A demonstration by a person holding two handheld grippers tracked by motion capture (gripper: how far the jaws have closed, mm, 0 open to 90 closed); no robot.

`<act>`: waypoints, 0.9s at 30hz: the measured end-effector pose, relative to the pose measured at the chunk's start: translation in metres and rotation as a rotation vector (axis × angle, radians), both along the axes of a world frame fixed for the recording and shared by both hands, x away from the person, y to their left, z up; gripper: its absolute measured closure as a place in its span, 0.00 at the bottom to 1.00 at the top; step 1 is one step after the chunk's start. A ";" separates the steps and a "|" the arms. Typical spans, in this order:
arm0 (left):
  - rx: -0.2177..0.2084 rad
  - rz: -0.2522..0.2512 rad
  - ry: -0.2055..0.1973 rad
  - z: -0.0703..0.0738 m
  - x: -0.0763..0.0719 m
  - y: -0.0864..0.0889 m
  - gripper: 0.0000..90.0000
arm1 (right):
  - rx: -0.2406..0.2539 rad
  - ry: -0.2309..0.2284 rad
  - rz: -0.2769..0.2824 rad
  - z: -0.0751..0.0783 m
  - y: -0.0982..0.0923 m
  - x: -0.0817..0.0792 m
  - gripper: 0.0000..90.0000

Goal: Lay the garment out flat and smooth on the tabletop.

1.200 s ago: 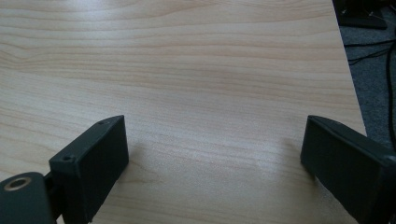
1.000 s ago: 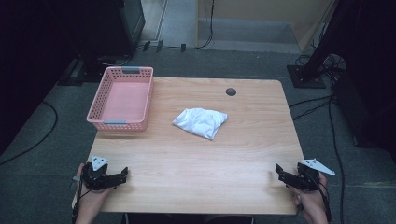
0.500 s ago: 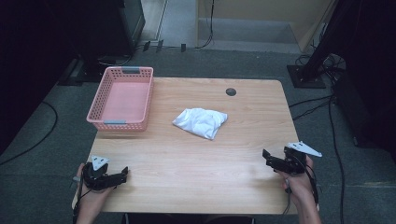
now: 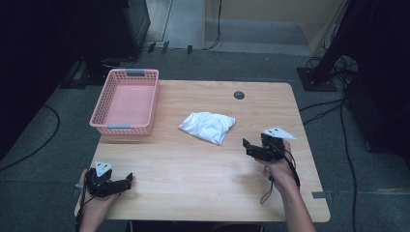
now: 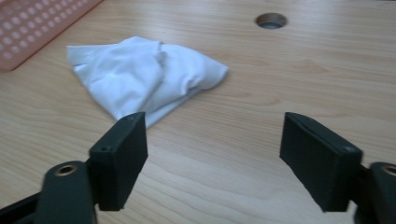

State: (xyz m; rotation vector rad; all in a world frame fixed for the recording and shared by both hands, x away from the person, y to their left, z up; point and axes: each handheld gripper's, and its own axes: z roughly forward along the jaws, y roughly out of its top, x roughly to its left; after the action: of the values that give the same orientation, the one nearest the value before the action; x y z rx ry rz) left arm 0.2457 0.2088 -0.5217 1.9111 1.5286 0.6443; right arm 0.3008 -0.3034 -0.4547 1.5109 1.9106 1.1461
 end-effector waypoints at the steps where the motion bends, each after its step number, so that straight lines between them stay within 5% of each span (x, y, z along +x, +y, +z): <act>1: 0.000 0.000 0.000 0.000 0.000 0.000 0.00 | 0.000 0.000 0.000 0.000 0.000 0.000 0.29; 8: -0.001 -0.001 -0.001 0.000 0.000 0.000 0.00 | -0.009 0.015 0.064 0.004 0.027 0.022 0.51; 14: -0.001 -0.002 -0.001 0.000 0.000 0.000 0.00 | 0.000 0.030 0.027 -0.007 0.042 0.050 0.71; 27: -0.002 -0.005 -0.002 0.000 0.000 0.000 0.00 | 0.018 0.061 -0.066 -0.023 0.052 0.083 0.73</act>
State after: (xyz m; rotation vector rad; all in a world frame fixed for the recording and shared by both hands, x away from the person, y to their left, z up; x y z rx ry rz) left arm 0.2458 0.2084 -0.5219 1.9123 1.5221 0.6421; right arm 0.3836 -0.2514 -0.4775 1.6237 1.8793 1.1032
